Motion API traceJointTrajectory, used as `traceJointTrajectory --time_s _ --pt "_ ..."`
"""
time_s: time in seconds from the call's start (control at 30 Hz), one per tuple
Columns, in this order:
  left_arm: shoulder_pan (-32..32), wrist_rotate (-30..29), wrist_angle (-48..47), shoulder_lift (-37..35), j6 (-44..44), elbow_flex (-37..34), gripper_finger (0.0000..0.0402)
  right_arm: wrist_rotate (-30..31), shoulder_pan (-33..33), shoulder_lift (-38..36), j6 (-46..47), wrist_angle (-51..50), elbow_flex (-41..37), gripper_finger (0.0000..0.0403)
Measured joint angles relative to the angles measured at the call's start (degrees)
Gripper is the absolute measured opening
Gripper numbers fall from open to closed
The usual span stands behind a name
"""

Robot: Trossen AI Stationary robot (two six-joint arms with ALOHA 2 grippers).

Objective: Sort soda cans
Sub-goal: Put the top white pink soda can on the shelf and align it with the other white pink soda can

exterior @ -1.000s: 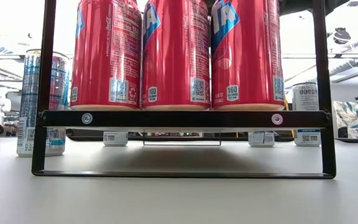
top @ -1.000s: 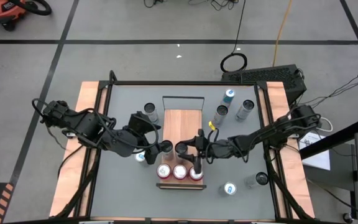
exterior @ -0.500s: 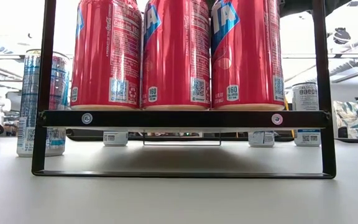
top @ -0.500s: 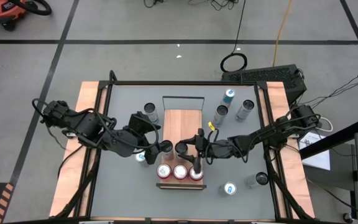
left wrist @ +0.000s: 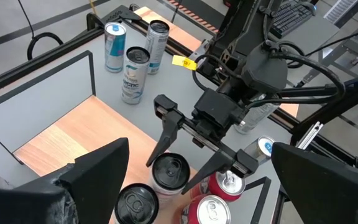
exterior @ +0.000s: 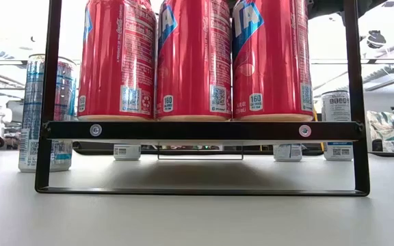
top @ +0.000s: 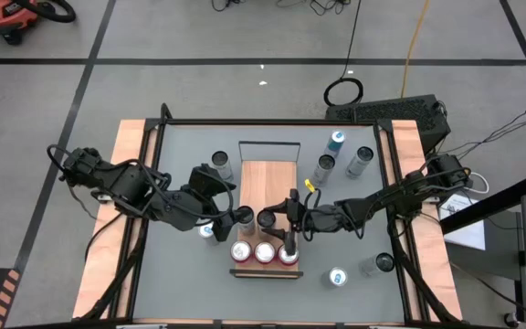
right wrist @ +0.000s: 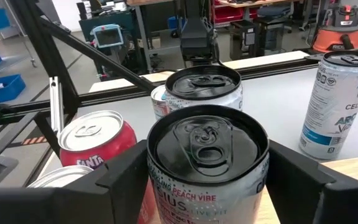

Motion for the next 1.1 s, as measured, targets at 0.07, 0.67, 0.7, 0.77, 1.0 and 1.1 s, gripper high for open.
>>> traceJointTrajectory --time_s 0.07,0.67,0.7,0.77,1.0,1.1 --pt "0.0 0.0 0.0 0.0 0.0 0.0 0.0397 0.0 0.0 0.0 0.0 0.0 0.0 0.026" --pt "0.0 0.0 0.0 0.0 -0.2 0.0 0.0397 0.3 -0.5 -0.1 -0.5 -0.3 0.0 0.0309" --pt "0.0 0.0 0.0 0.0 -0.2 0.0 0.0397 0.3 -0.6 -0.1 -0.5 -0.3 0.0 0.0309" --pt "0.0 0.0 0.0 0.0 -0.3 0.0 0.0397 0.3 -0.9 -0.1 -0.7 -0.3 0.0 0.0309" --pt "0.0 0.0 -0.3 0.0 -0.3 0.0 0.0397 -1.7 -1.5 0.0 -1.1 0.0 0.0 0.0309" --pt "0.0 0.0 -0.3 0.0 -0.3 0.0 0.0397 -2.7 -1.5 -0.1 -0.8 0.0 0.0 0.0309"
